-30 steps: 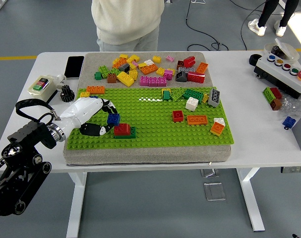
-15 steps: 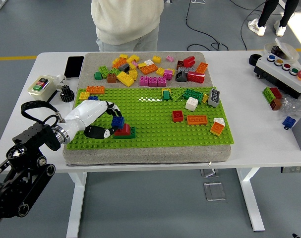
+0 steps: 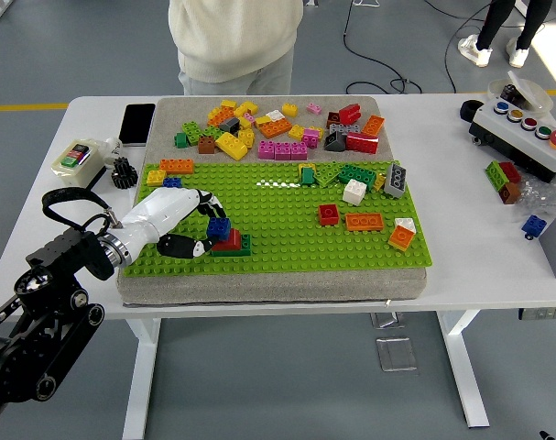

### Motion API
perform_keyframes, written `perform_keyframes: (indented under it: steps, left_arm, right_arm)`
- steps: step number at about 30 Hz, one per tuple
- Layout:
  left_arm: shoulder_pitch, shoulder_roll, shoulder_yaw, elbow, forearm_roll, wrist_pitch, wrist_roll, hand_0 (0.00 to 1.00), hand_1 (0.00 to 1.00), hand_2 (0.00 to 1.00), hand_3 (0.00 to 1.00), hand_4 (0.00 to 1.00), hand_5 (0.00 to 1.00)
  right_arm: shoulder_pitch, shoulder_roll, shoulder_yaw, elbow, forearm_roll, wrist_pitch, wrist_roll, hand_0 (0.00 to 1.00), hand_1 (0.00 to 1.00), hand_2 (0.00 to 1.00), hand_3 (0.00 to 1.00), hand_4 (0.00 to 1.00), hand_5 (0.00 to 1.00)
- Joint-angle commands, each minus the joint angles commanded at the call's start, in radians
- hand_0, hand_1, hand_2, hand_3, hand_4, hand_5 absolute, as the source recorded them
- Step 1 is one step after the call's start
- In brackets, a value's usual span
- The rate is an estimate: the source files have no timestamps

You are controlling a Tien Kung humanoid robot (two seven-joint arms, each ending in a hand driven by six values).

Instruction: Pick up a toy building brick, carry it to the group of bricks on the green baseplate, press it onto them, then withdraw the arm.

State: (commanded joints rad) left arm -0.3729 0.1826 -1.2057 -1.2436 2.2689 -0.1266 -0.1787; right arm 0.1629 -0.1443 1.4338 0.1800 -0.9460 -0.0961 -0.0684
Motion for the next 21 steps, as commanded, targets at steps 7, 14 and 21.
perform_keyframes:
  steps: [7, 14, 21]
  left_arm:
    - [0.002, 0.001, 0.002, -0.002, 0.000, -0.002, -0.001, 0.646, 0.633, 0.608, 0.564, 0.587, 0.080]
    - [0.002, 0.001, 0.003, 0.004, 0.000, -0.003, -0.001, 0.649, 0.637, 0.610, 0.565, 0.595, 0.085]
    - [0.001, 0.000, 0.002, 0.004, 0.000, -0.001, -0.001, 0.654, 0.639, 0.609, 0.565, 0.609, 0.099]
  right_arm:
    - [0.000, 0.001, -0.002, 0.000, 0.000, -0.001, 0.000, 0.758, 0.682, 0.730, 0.668, 0.928, 0.501]
    - [0.002, 0.001, -0.005, 0.000, 0.003, -0.002, 0.000, 0.758, 0.681, 0.729, 0.668, 0.928, 0.502]
    - [0.000, 0.002, -0.008, 0.000, 0.004, -0.002, 0.000, 0.759, 0.681, 0.729, 0.670, 0.929, 0.502]
